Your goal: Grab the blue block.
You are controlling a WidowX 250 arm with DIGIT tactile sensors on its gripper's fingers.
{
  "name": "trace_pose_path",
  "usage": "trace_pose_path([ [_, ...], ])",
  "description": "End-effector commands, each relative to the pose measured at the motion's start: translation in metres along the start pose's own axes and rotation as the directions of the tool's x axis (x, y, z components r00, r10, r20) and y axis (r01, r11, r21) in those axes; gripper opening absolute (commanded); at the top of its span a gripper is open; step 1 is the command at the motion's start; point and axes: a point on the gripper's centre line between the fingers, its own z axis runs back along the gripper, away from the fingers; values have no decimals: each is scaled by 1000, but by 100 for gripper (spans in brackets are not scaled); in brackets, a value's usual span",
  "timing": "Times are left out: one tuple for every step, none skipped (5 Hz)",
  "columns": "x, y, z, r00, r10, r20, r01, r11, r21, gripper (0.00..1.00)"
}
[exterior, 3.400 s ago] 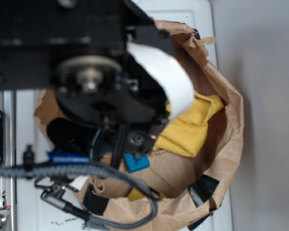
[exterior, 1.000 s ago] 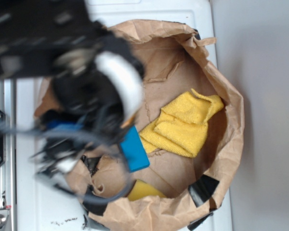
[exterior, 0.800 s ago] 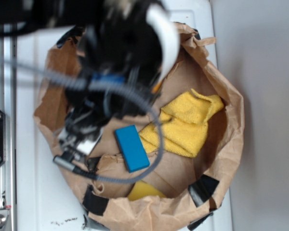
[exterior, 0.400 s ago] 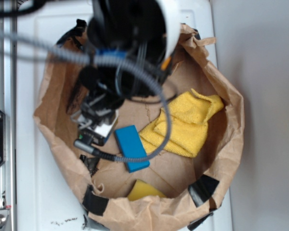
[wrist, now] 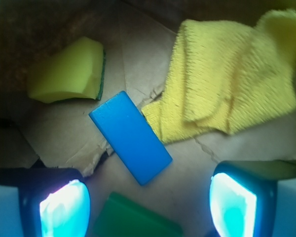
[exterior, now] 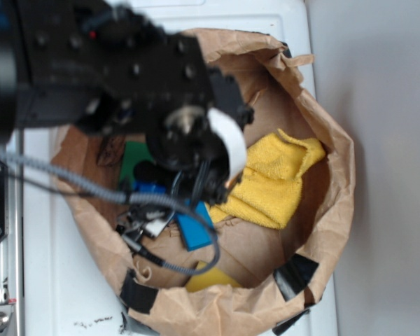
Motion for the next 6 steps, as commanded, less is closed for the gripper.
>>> trace_pose_path([
  [7, -6, 6, 999, -23, 24, 22, 999, 28, 100],
  [7, -6, 6, 999, -23, 24, 22, 999, 28, 100],
  [13, -2, -15, 998, -48, 39, 47, 999, 27, 100],
  [18, -6, -24, 996, -75, 57, 74, 997, 23, 100],
  [19, -15, -30, 990, -120, 81, 116, 992, 51, 100],
  [19, -25, -36, 984, -156, 81, 158, 987, -12, 100],
])
